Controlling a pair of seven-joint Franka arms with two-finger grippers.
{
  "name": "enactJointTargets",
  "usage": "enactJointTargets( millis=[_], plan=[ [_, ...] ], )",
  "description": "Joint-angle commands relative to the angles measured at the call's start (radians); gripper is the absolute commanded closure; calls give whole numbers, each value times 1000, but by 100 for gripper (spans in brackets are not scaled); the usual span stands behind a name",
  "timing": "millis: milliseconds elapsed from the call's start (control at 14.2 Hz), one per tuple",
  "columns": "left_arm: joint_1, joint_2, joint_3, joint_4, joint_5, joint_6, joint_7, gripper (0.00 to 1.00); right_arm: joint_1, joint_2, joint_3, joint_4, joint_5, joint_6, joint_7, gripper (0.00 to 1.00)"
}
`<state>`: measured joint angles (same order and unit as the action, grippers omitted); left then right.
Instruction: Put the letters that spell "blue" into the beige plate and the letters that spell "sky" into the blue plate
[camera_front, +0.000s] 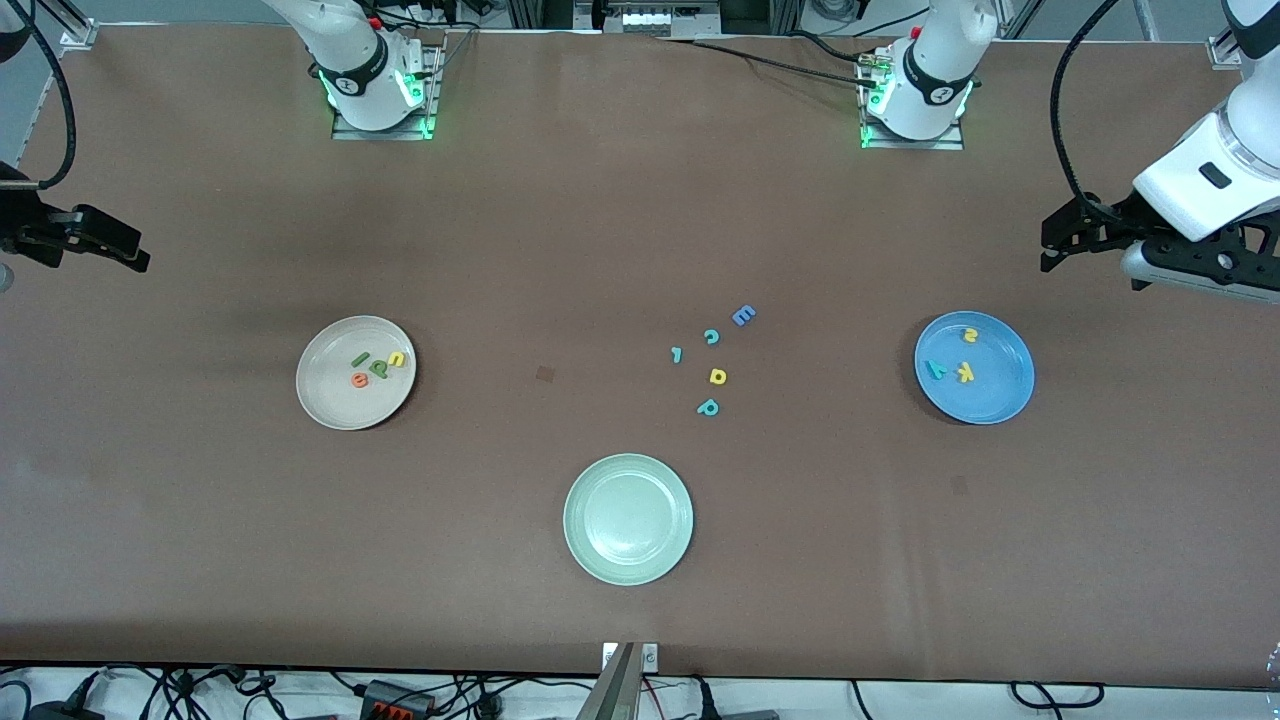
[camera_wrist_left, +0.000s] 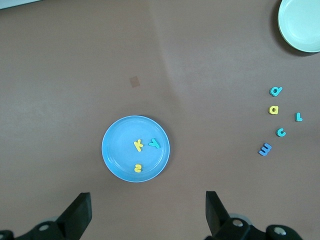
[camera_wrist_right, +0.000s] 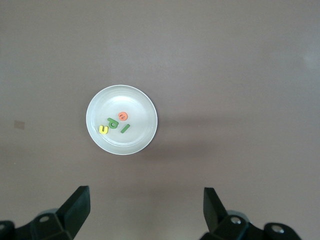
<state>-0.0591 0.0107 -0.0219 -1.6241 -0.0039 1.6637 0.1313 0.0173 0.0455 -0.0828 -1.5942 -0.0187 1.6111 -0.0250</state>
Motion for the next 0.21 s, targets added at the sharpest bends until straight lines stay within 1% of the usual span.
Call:
enactJointTargets(
  millis=[0, 140],
  plan=[
    [-2, 15, 2, 33, -16, -24, 10, 0, -2, -22, 2, -20, -17, -5, -15, 0],
    [-2, 14, 2, 33, -16, -24, 10, 0, -2, -22, 2, -20, -17, -4, -15, 0]
  ],
)
